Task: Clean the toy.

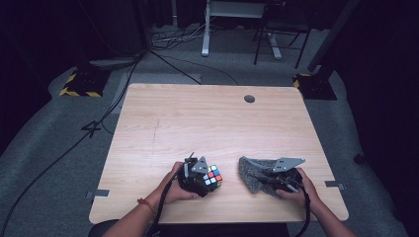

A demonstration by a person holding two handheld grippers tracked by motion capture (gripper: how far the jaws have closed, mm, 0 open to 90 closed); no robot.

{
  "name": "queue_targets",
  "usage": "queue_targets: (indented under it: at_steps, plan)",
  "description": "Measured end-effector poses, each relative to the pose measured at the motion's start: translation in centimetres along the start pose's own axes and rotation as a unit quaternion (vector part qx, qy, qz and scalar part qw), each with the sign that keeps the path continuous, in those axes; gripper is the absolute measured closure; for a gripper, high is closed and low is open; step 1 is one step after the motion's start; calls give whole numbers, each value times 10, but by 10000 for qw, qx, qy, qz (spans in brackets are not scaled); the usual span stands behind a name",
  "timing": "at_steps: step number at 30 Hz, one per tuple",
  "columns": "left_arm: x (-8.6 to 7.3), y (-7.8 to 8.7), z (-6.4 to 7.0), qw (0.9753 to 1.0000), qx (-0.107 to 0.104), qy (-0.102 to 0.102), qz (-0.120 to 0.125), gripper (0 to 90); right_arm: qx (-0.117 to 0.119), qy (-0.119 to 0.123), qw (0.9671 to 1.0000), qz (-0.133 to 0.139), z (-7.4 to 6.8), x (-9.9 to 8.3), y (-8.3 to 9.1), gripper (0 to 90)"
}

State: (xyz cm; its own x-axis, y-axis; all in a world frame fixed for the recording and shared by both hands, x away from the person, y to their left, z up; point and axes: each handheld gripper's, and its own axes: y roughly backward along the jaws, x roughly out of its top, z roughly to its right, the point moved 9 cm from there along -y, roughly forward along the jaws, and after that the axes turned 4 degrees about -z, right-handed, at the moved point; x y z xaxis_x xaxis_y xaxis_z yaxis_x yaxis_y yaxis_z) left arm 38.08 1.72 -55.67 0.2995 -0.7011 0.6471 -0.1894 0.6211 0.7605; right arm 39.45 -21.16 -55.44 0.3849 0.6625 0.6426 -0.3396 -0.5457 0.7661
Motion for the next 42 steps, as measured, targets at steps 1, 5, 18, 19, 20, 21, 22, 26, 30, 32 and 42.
queue_targets:
  at_steps: [1,5,18,19,20,21,22,26,30,32,42]
  plan:
    - [0,-1,0,10000,-11,-5,10,325,-3,0,10000,10,0,0,0,768]
    - [3,-2,-1,10000,-45,15,57,331,-62,36,10000,27,0,1,2,777]
    - [14,1,-2,9999,-8,-129,34,336,-4,14,9981,615,-3,29,23,780]
    - [15,0,-1,9999,-1,-154,1,336,7,61,9978,660,-5,34,24,780]
    - [15,0,0,9999,13,-148,-41,336,27,120,9976,682,-8,39,25,780]
    - [16,-1,1,9998,5,-165,-63,336,49,169,9973,720,-11,44,26,780]
    - [17,-2,2,9998,12,-203,-81,336,78,219,9969,751,-14,49,27,780]
    - [20,-3,4,9994,70,-302,-131,336,195,431,9958,785,-29,66,27,779]
    - [22,-5,8,9990,121,-393,-175,336,367,662,9940,791,-45,82,22,779]
    - [24,-5,9,9991,125,-384,-163,336,423,755,9929,814,-52,91,19,778]
    - [27,-2,13,9982,198,-522,-212,337,519,1259,9894,507,-80,116,-5,776]
